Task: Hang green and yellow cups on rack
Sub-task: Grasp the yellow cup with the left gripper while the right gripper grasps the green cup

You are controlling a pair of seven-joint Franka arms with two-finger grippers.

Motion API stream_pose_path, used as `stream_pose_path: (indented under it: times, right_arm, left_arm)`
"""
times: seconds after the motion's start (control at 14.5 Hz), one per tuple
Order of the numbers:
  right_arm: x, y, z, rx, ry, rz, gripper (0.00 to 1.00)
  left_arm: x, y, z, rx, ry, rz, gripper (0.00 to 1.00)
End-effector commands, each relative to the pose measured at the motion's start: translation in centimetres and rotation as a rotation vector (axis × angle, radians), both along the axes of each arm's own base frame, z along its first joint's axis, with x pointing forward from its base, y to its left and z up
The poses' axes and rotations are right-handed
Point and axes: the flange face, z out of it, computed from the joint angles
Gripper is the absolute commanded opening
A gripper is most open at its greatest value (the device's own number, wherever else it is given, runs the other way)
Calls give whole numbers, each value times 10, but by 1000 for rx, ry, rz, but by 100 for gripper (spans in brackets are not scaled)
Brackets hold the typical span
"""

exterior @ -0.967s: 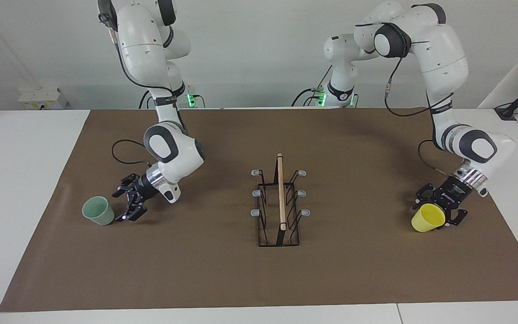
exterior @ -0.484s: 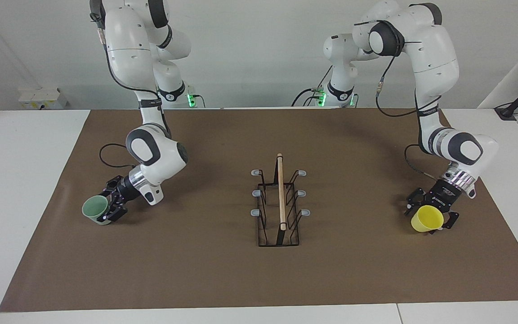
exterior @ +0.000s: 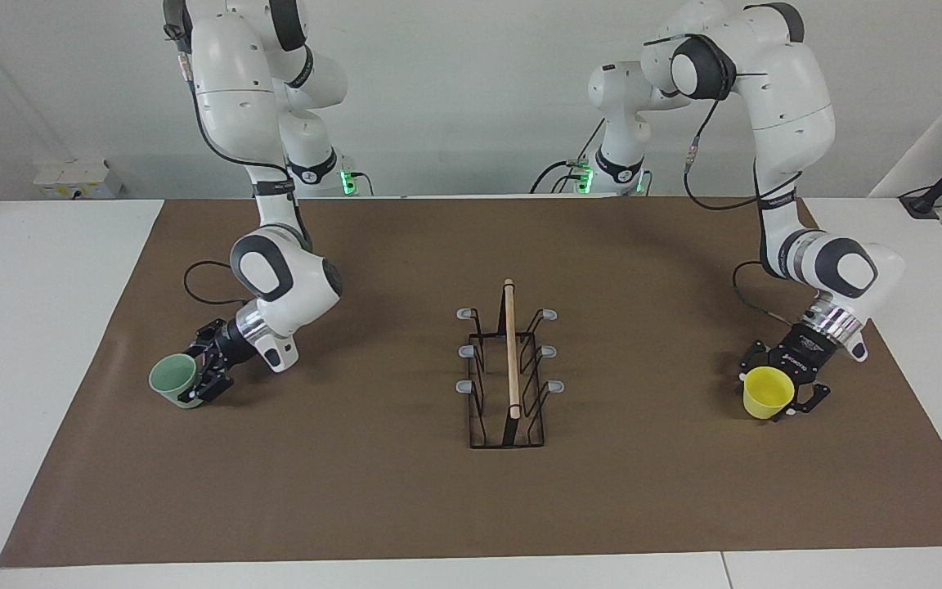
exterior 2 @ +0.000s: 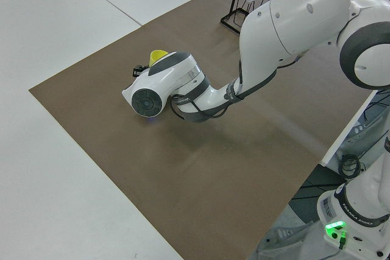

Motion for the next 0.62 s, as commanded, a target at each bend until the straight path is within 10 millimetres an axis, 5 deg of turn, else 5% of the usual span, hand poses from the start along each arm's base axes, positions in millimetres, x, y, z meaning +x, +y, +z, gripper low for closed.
stream_pose_path:
  times: [0.0,0.21,0.28,0.41,0.55]
  right_arm:
    - [-1,-13,-1,-12,-17,37,100]
    - [-1,-14,-2,2,-21,44,100]
    - [-1,-13,-2,3,-21,46,92]
    - [-1,-13,-2,-3,-21,53,32]
    - [-1,-13,-2,-4,-20,54,3]
  left_arm:
    - [5,-6,49,100,-64,-29,0]
    - [4,-10,79,118,-100,-59,0]
    - [4,-18,91,161,-110,-104,0]
    - [7,-27,117,267,-128,-195,0]
    - [-1,-36,142,269,-150,-219,0]
